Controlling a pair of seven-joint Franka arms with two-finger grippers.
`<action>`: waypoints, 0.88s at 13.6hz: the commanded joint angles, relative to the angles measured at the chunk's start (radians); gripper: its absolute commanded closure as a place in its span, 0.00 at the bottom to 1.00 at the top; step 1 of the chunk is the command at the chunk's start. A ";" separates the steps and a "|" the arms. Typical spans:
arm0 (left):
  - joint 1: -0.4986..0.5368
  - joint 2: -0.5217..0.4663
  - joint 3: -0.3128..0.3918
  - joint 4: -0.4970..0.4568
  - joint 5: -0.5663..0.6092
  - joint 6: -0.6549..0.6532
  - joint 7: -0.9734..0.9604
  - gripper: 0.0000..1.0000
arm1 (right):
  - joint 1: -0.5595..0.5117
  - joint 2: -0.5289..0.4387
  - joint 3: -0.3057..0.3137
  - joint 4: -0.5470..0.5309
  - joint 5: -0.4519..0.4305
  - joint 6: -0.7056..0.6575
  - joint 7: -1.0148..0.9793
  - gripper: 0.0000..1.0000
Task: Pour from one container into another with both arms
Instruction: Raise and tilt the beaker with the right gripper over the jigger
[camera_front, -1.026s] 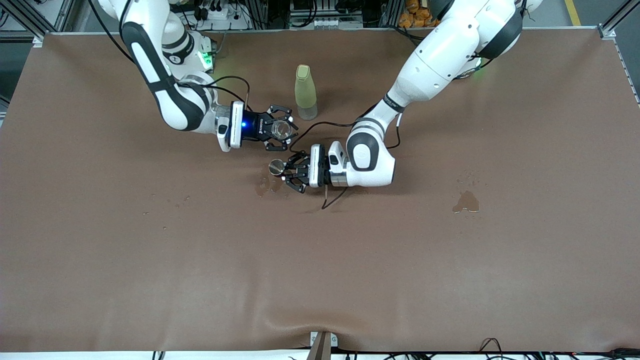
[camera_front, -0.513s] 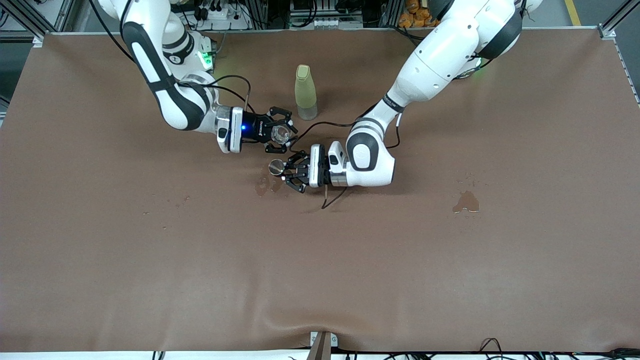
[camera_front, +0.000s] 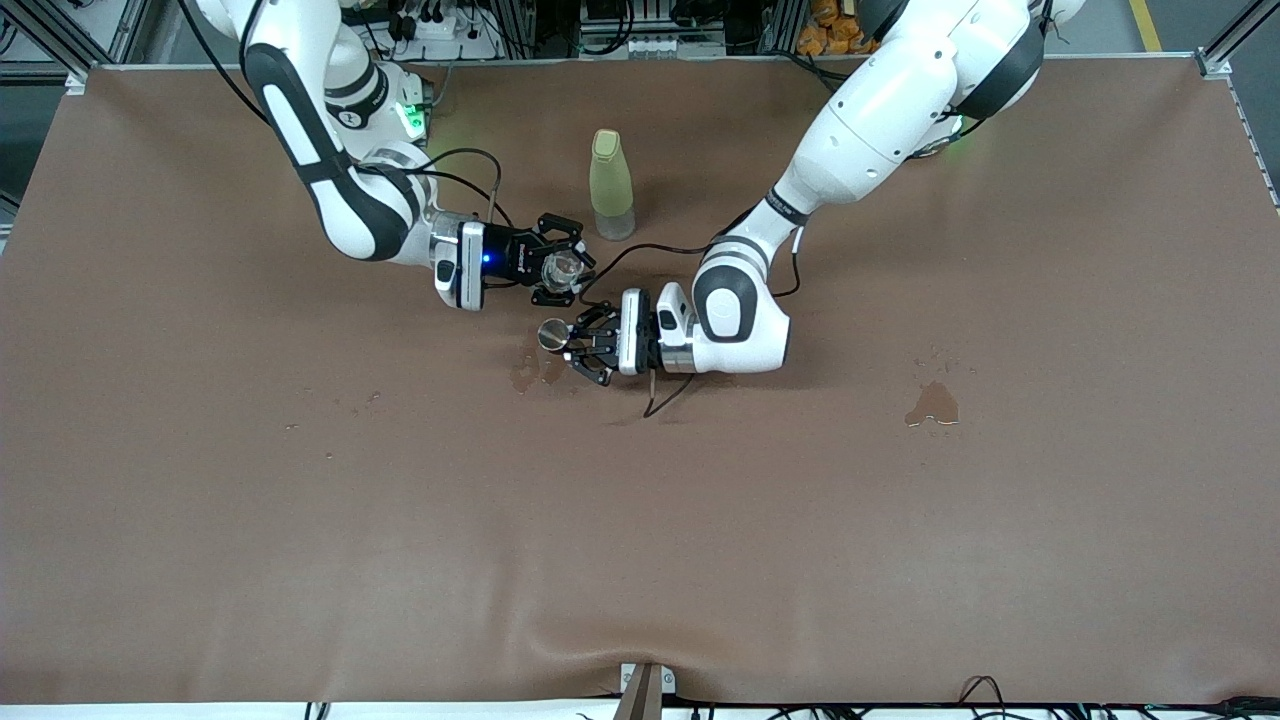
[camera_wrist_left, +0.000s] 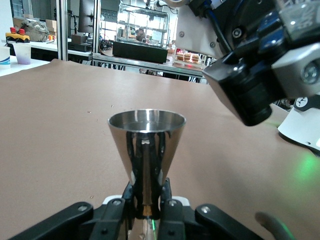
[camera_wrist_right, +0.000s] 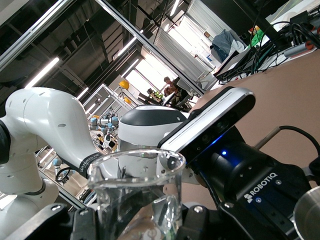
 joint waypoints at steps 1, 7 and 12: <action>-0.001 -0.001 -0.002 -0.001 -0.033 0.006 0.025 1.00 | 0.008 -0.031 0.002 -0.011 0.025 0.014 0.059 1.00; -0.001 -0.002 -0.002 -0.001 -0.034 0.006 0.025 1.00 | 0.006 -0.034 0.002 -0.012 0.025 0.014 0.133 1.00; -0.001 -0.002 -0.002 -0.003 -0.033 0.006 0.025 1.00 | 0.006 -0.034 0.002 -0.012 0.025 0.014 0.217 1.00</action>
